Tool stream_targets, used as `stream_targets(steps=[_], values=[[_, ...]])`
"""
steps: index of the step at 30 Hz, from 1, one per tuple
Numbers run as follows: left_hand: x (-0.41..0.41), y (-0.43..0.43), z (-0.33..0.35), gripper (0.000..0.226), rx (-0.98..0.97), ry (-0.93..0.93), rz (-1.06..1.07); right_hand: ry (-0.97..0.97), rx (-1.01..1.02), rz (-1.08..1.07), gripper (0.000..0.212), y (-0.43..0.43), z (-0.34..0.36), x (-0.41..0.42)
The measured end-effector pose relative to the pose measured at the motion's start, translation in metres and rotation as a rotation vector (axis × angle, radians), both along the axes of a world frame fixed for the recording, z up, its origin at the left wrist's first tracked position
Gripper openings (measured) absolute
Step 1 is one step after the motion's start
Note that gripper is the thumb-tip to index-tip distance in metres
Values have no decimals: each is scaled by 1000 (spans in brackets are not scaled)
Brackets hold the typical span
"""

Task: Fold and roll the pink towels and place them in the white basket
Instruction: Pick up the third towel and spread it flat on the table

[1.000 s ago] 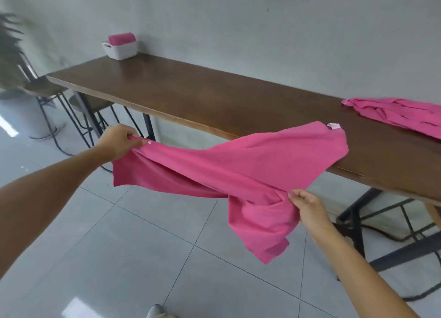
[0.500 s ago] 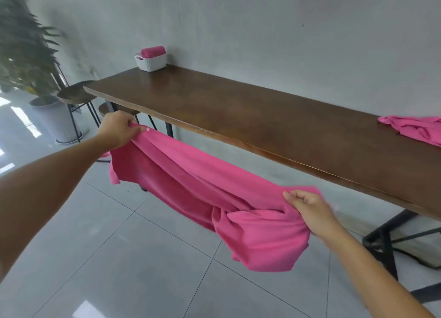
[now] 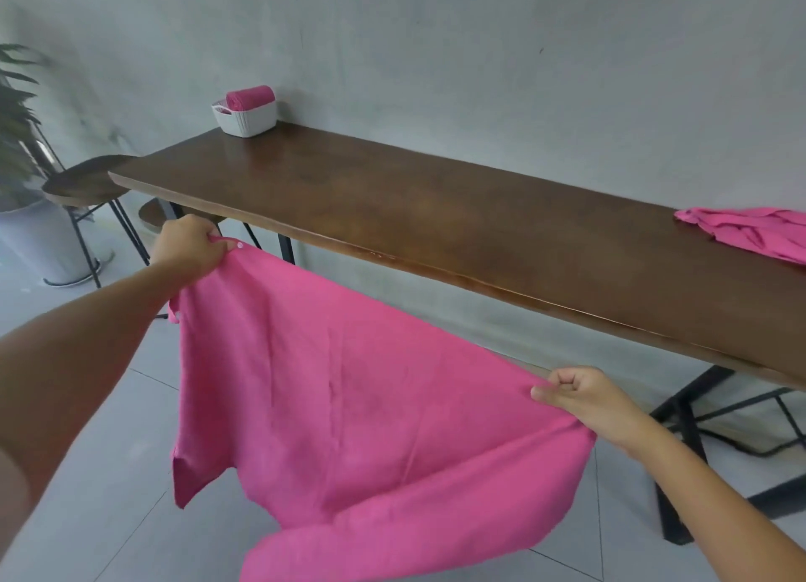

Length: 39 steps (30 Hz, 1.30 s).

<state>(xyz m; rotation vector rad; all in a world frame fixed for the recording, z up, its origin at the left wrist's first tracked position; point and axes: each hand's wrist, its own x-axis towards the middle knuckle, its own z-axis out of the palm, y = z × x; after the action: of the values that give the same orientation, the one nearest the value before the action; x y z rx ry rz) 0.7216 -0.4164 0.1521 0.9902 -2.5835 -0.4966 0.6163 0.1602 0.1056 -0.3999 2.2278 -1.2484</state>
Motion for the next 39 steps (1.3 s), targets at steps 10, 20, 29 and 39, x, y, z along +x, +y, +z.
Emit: stream_targets(steps=[10,20,29,39], values=[[-24,-51,-21,43,-3,-75,-55,64,84,-193,41,-10,-25,-3],[-70,-47,-48,44,76,-127,-167,361,296,-440,22,-15,-66,-42],[-134,-43,-66,51,96,-95,-198,434,204,-847,47,-25,-69,-117],[-193,-48,-71,25,133,-124,-256,486,195,-802,40,-26,-83,-194]])
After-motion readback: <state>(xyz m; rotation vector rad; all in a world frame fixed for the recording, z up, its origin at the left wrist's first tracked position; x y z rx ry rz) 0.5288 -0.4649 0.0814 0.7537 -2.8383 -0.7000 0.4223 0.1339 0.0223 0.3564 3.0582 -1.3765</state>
